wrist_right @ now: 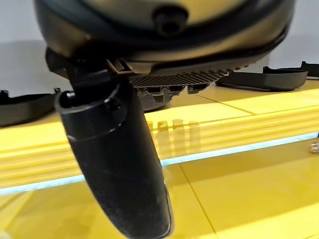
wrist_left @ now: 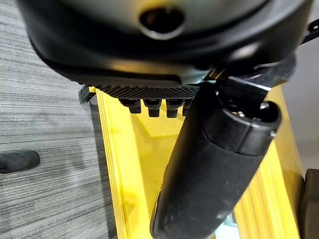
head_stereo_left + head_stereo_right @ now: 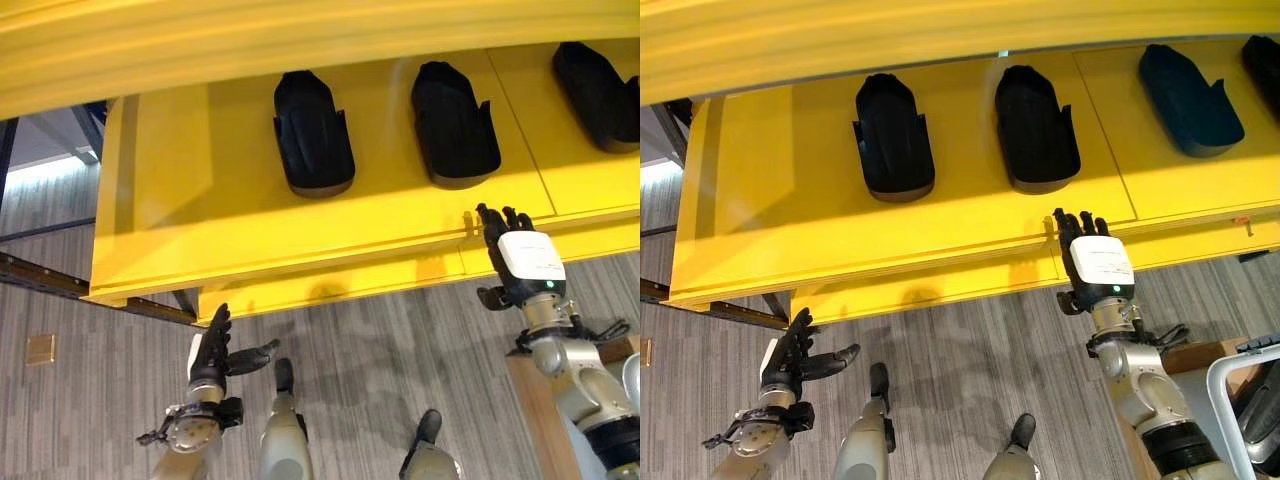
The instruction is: Move parts from the plastic box to the shelf.
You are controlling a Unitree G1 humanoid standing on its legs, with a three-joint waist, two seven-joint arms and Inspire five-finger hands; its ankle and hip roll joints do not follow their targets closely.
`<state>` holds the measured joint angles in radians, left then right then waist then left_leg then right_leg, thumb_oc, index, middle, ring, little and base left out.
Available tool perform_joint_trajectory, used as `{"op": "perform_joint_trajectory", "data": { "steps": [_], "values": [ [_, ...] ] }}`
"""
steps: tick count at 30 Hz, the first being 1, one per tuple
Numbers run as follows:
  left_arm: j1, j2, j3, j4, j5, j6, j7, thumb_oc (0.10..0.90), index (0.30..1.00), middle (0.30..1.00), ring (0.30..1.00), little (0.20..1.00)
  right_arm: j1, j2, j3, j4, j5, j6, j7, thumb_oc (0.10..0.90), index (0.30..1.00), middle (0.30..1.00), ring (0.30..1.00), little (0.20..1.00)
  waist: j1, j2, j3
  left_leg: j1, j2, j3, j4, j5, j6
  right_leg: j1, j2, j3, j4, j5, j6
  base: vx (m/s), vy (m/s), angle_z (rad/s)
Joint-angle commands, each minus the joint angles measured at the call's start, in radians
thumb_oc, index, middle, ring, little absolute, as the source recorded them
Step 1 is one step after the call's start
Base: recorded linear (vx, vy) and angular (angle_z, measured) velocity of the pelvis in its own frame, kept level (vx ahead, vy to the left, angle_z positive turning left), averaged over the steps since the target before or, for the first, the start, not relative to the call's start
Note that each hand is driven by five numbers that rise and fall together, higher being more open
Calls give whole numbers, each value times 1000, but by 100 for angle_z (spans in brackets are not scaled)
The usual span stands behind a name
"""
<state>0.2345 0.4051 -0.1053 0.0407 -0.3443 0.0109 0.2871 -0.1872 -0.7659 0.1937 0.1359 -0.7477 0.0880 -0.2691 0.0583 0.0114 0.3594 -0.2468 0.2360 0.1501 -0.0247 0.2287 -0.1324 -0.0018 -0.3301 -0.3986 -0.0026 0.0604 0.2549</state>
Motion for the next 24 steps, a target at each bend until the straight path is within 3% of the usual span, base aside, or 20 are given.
{"op": "perform_joint_trajectory", "data": {
  "steps": [1, 13, 24],
  "values": [
    [-61, 21, 60, -54, 27, -105, -4, 900, 1000, 1000, 1000, 1000, -190, -86, -3, -18, -50, -2, -60, 900, 1000, 1000, 1000, 1000, 15, -10, 22, 100, 31, 28, 16, -83, -12, -79, 63, -17, 130, -78, -92, 0, 0, 0],
    [-63, 32, 48, -54, 16, -116, -7, 900, 1000, 1000, 1000, 1000, -320, -152, 96, 80, -77, 9, -51, 900, 1000, 1000, 1000, 1000, 33, 5, 51, 78, 35, 23, -10, -54, -19, -118, 62, -27, 150, -83, -99, 6, -2, 0],
    [-74, 47, 41, -50, 12, -123, -4, 900, 1000, 1000, 1000, 1000, -408, -197, 211, 145, -127, 2, -2, 900, 1000, 1000, 1000, 1000, 45, -1, 70, 71, 39, 7, -25, -56, -29, -140, 62, -18, 175, -107, -94, 12, -12, 1]
  ]
}}
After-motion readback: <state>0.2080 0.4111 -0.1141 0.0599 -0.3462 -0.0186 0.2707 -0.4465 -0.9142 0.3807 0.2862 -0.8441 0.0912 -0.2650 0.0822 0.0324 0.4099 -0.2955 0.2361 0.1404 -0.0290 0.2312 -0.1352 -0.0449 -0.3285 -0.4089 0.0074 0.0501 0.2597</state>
